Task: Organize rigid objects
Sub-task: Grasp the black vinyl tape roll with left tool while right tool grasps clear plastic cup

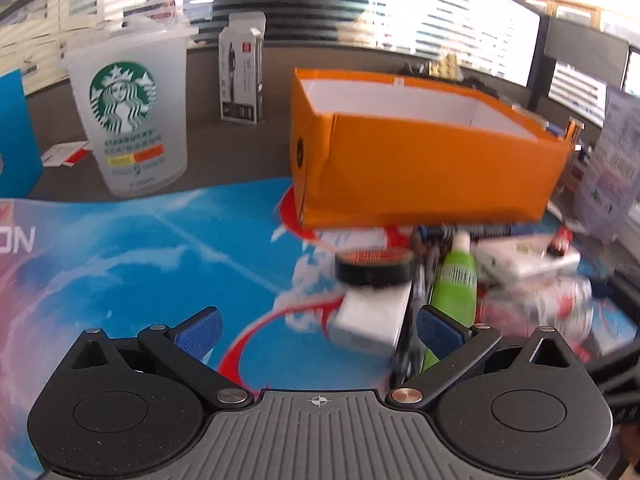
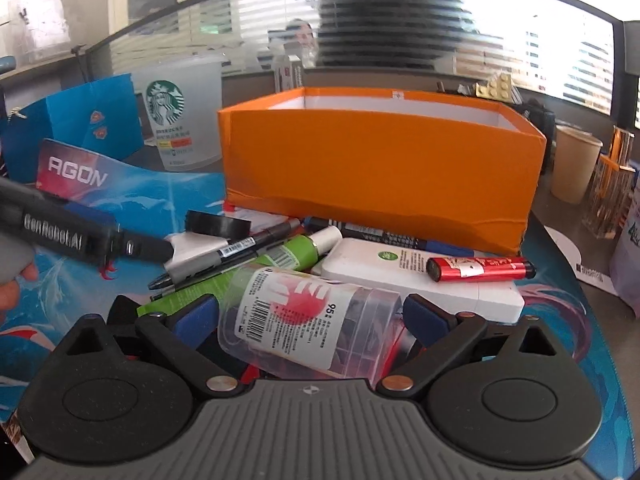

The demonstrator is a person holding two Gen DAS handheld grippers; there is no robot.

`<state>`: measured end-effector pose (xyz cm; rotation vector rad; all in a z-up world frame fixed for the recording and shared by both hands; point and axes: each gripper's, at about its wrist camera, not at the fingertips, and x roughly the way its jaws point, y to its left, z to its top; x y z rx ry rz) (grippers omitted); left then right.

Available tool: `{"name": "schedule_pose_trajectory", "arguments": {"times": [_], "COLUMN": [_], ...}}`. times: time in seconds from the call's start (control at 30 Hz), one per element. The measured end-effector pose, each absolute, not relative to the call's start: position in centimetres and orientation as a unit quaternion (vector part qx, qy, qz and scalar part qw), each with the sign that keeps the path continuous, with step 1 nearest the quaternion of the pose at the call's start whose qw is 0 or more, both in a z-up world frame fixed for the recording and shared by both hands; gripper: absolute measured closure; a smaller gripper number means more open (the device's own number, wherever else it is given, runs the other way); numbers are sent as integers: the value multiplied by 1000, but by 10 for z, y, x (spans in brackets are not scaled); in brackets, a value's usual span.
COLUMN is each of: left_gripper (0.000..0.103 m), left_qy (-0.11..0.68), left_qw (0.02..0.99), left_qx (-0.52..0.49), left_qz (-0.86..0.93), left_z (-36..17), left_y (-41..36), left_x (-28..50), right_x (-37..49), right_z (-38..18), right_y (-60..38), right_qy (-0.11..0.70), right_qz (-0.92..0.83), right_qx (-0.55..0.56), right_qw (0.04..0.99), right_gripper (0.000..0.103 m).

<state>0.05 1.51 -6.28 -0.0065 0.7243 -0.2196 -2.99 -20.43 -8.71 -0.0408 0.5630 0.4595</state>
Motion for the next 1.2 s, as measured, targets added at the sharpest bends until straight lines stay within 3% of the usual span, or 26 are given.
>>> {"name": "schedule_pose_trajectory", "arguments": {"times": [0.5,0.7,0.73,0.77,1.2], "left_gripper": [2,26,41,45,49], "left_qy": [366,366,361,358,355], "left_qw": [922,918,920,922,923], "left_qx": [5,-9,3,12,-10], "left_qz": [-126,-153,-149,-146,-151], "left_z": [-80,-85,-85,-85,-73], "left_y": [-9,-11,-14,-16,-4], "left_x": [51,51,49,48,37], "right_x": [-25,-24,-24,-24,-33], "right_z": [-89,-89,-89,-89,-78], "right_y": [-201,-200,-200,-200,-203], "right_qy": [273,272,271,271,257], "right_qz": [229,228,226,224,217], "right_qx": [-32,-32,-33,-32,-37], "right_qw": [934,935,935,936,941], "right_gripper": [8,9,9,10,10]}}
